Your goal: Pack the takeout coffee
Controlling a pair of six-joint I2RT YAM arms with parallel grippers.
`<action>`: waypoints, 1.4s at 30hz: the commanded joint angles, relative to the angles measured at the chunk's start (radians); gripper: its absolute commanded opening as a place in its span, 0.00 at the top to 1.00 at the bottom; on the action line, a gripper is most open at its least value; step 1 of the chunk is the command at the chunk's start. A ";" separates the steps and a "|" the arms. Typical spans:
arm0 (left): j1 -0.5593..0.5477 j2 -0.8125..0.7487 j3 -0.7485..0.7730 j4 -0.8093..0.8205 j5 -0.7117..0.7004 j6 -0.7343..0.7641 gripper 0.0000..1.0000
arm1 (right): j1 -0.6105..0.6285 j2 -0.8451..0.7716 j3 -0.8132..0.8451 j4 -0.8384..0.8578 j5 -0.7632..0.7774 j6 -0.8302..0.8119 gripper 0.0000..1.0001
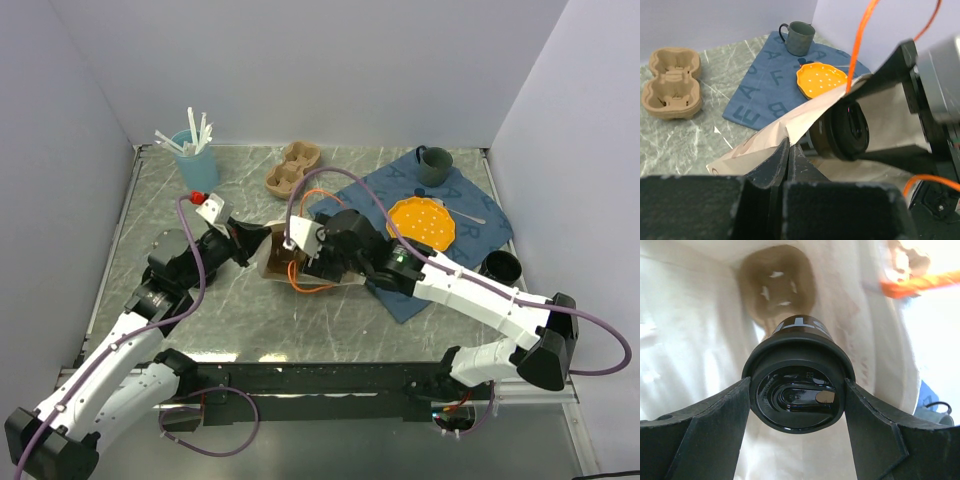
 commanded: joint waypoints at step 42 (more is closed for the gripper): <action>0.005 -0.004 0.128 -0.314 -0.133 -0.161 0.52 | 0.014 0.060 -0.131 0.221 -0.004 -0.055 0.56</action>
